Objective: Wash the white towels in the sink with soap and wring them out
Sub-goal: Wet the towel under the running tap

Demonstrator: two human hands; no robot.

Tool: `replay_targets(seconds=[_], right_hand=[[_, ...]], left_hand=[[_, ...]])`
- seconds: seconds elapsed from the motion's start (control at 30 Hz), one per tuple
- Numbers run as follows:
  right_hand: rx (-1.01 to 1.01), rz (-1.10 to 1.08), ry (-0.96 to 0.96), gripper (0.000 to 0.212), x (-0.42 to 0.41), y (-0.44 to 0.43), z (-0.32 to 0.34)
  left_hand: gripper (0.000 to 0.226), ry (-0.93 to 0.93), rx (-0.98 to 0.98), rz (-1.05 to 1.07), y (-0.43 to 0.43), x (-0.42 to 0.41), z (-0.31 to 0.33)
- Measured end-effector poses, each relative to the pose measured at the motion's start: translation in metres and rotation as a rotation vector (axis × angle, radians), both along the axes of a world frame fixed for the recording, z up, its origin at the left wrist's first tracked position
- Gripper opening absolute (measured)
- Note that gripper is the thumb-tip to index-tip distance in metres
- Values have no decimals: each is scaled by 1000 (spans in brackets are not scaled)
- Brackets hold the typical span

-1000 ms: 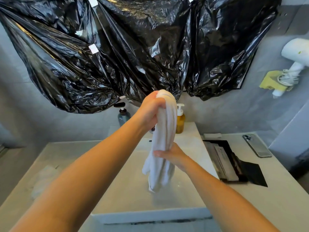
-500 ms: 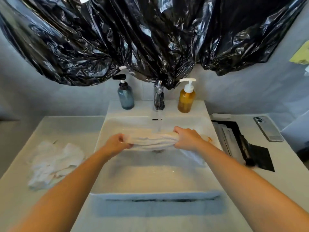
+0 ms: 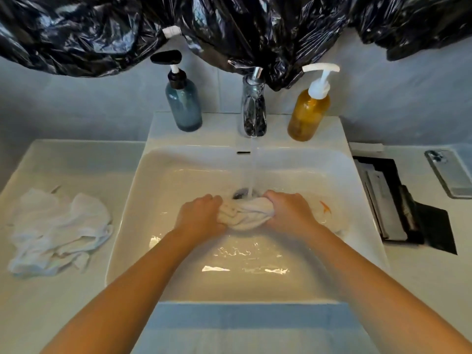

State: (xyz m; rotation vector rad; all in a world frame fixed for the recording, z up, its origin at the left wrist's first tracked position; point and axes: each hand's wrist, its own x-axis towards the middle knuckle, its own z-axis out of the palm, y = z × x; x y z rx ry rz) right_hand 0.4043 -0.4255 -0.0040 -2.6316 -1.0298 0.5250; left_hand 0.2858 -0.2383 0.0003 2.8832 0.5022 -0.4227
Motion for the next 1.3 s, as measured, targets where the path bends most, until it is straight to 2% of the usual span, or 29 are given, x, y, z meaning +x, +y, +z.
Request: replay_targets(seconds=[0.07,0.17,0.23,0.27,0.33,0.43,0.6,0.77,0.9,1.03,1.17,1.23,1.3], right_hand=[[280,-150,174,43,3,-6,-1],[789,-375,496,63,3,0,13],[941,-462,661,71,4,10,23],[992,-479,733,69,3,15,25],[1075,-453,831,57,2,23,25],[1087,-511,744,44,-3,39,19],[1072,-614,557,38,-7,59,12],[1120,-673,520,30,-10,60,5],[1087,-681,548,28,-10,54,1],[1045,-631,694,33,-5,45,4],[985,-506,889,42,5,32,1],[985,-404,1050,60,4,30,1],[984,-435,1144,81,0,37,2]], left_hand=[[49,-164,-402,204,5,2,7],[51,-405,-969,351,-4,12,16],[58,-471,-1280,355,-14,22,16],[59,-504,-1344,356,-17,29,16],[56,-605,-1324,367,-23,40,17],[59,-730,-1143,450,-34,53,12],[36,-772,-1002,611,-47,59,5],[25,-733,-859,602,-45,58,1],[41,-719,-874,551,-43,53,-1],[50,-672,-968,501,-43,44,3],[65,-583,-1107,590,-40,43,10],[71,-611,-1124,646,-38,43,11],[66,-638,-1075,694,-41,43,14]])
